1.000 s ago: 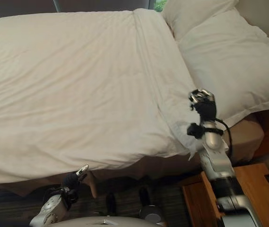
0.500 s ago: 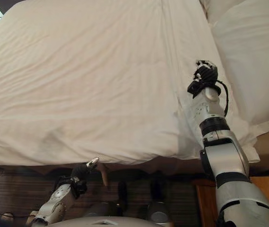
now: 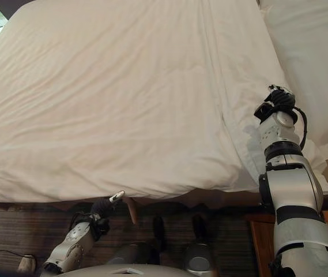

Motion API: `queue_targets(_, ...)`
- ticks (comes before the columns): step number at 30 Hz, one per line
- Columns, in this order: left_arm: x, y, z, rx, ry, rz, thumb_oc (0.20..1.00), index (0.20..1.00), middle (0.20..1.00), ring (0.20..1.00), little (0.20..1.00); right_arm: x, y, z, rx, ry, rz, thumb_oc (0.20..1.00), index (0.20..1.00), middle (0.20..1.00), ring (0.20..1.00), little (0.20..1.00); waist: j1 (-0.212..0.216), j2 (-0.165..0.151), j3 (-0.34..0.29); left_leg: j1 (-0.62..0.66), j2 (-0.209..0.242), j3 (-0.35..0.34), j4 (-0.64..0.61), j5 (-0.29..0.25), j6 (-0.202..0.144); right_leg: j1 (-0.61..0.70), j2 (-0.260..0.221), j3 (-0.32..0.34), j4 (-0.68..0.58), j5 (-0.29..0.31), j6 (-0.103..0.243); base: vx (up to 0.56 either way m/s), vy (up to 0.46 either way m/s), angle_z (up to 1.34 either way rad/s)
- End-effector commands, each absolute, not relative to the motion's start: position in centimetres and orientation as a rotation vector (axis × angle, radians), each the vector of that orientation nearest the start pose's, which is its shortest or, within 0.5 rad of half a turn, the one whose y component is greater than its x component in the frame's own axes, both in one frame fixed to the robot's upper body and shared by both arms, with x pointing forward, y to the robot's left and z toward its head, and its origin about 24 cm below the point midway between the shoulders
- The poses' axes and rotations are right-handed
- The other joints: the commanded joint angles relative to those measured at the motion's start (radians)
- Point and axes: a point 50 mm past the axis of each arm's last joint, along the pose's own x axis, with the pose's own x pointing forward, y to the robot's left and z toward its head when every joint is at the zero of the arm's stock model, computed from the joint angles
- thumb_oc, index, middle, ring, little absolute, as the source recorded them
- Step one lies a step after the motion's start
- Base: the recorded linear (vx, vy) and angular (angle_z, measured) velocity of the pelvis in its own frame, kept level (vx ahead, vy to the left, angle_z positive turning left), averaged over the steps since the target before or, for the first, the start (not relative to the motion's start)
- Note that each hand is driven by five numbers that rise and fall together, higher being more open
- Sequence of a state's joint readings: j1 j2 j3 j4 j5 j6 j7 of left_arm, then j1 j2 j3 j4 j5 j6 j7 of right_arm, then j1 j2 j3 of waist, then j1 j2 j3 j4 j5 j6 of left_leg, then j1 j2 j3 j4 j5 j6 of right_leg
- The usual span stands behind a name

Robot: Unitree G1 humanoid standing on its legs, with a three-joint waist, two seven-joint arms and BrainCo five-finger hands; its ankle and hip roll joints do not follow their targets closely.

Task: Making the bed.

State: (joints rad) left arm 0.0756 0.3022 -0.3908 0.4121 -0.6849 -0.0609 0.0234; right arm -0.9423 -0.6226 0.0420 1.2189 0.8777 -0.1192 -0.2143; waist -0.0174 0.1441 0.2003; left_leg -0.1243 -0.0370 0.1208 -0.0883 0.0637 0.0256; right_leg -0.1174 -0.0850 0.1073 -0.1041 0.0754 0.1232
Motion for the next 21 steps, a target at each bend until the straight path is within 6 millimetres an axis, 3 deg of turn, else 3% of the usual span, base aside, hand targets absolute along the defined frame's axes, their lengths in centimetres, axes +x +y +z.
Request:
queue_targets(1, 23.0, 12.8, -4.5, -0.301, 0.400, -0.218, 1.000, 1.000, 1.000, 1.000, 1.000, 33.9, -31.6, 4.6, 0.570, 0.234, -0.701, 0.200, 0.200, 0.200, 0.200, 0.200, 0.015, 0.029, 0.023, 0.024, 0.007, -0.031, 0.001, -0.010, -0.056, -0.010, 0.016, -0.010, 0.017, 0.003, 0.001, 0.03, -0.016, 0.11)
queue_targets(2, 23.0, 12.8, -4.5, -0.301, 0.401, -0.215, 1.000, 1.000, 1.000, 1.000, 1.000, 33.1, -31.0, 2.8, 0.613, 0.266, -0.712, 0.200, 0.200, 0.200, 0.200, 0.200, 0.010, 0.032, 0.024, 0.024, 0.008, -0.030, 0.001, -0.010, -0.055, -0.010, 0.017, -0.009, 0.017, 0.003, 0.000, 0.02, -0.018, 0.12)
queue_targets(3, 22.9, 12.9, -4.6, -0.299, 0.404, -0.215, 1.000, 1.000, 1.000, 1.000, 1.000, 33.0, -30.9, 2.7, 0.615, 0.268, -0.713, 0.200, 0.200, 0.200, 0.200, 0.200, 0.011, 0.031, 0.022, 0.024, 0.008, -0.030, 0.001, -0.011, -0.056, -0.010, 0.017, -0.009, 0.017, 0.002, 0.000, 0.04, -0.024, 0.06)
queue_targets(4, 23.0, 12.8, -4.6, -0.307, 0.402, -0.206, 1.000, 1.000, 1.000, 1.000, 1.000, 31.3, -29.9, -0.2, 0.707, 0.307, -0.738, 0.200, 0.200, 0.200, 0.200, 0.200, -0.001, 0.036, 0.027, 0.024, 0.008, -0.029, 0.001, -0.013, -0.056, -0.009, 0.017, -0.010, 0.017, 0.000, -0.002, 0.02, -0.015, -0.06)
queue_targets(5, 23.0, 12.8, -4.7, -0.306, 0.404, -0.205, 1.000, 1.000, 1.000, 1.000, 1.000, 31.2, -29.8, -0.4, 0.709, 0.309, -0.739, 0.200, 0.200, 0.200, 0.200, 0.200, -0.001, 0.035, 0.025, 0.025, 0.008, -0.030, 0.001, -0.013, -0.056, -0.008, 0.017, -0.011, 0.017, -0.001, -0.002, 0.04, -0.024, -0.04)
queue_targets(6, 22.9, 12.7, -4.8, -0.327, 0.406, -0.192, 1.000, 1.000, 1.000, 1.000, 1.000, 28.8, -29.1, -3.5, 0.790, 0.357, -0.777, 0.200, 0.200, 0.200, 0.200, 0.200, -0.019, 0.037, 0.032, 0.025, 0.008, -0.028, 0.001, -0.015, -0.057, -0.010, 0.019, -0.010, 0.017, -0.003, -0.003, 0.02, -0.010, -0.04)
queue_targets(7, 22.8, 12.8, -4.8, -0.326, 0.409, -0.191, 1.000, 1.000, 1.000, 1.000, 1.000, 28.7, -29.0, -3.6, 0.791, 0.359, -0.778, 0.200, 0.200, 0.200, 0.200, 0.200, -0.020, 0.036, 0.030, 0.026, 0.008, -0.028, 0.001, -0.015, -0.057, -0.009, 0.019, -0.011, 0.017, -0.004, -0.003, 0.04, -0.022, 0.06)
queue_targets(8, 22.6, 12.8, -5.1, -0.341, 0.419, -0.178, 1.000, 1.000, 1.000, 1.000, 1.000, 26.2, -28.8, -5.9, 0.809, 0.410, -0.811, 0.200, 0.200, 0.200, 0.200, 0.200, -0.035, 0.035, 0.033, 0.025, 0.009, -0.027, 0.001, -0.016, -0.058, -0.010, 0.018, -0.010, 0.017, -0.005, -0.003, 0.02, -0.014, 0.04)
queue_targets(9, 22.4, 12.8, -5.3, -0.346, 0.428, -0.174, 1.000, 1.000, 1.000, 1.000, 1.000, 25.2, -28.9, -6.7, 0.822, 0.425, -0.834, 0.200, 0.200, 0.200, 0.200, 0.200, -0.043, 0.035, 0.033, 0.025, 0.008, -0.027, 0.001, -0.018, -0.058, -0.012, 0.018, -0.010, 0.017, -0.006, -0.003, 0.02, -0.013, 0.09)
queue_targets(10, 22.3, 12.8, -5.4, -0.345, 0.430, -0.175, 1.000, 1.000, 1.000, 1.000, 1.000, 25.1, -28.9, -6.8, 0.822, 0.427, -0.836, 0.200, 0.200, 0.200, 0.200, 0.200, -0.043, 0.035, 0.030, 0.024, 0.008, -0.028, 0.001, -0.018, -0.058, -0.012, 0.018, -0.011, 0.017, -0.006, -0.003, 0.01, -0.003, 0.07)
queue_targets(15, 22.1, 12.7, -5.5, -0.364, 0.434, -0.168, 1.000, 1.000, 1.000, 1.000, 1.000, 20.9, -30.4, -9.1, 0.864, 0.487, -0.993, 0.200, 0.200, 0.200, 0.200, 0.200, -0.071, 0.050, 0.040, 0.018, 0.004, -0.018, 0.001, -0.023, -0.059, -0.026, 0.013, -0.002, 0.017, -0.007, 0.001, 0.00, 0.002, -0.01)
queue_targets(21, 22.0, 12.7, -5.2, -0.368, 0.417, -0.189, 1.000, 1.000, 1.000, 1.000, 1.000, 19.1, -33.0, -8.8, 0.844, 0.457, -1.085, 0.200, 0.200, 0.200, 0.200, 0.200, -0.089, 0.076, 0.052, 0.011, -0.004, -0.016, 0.001, -0.022, -0.060, -0.035, 0.004, 0.001, 0.017, -0.005, 0.006, 0.00, 0.006, 0.00)
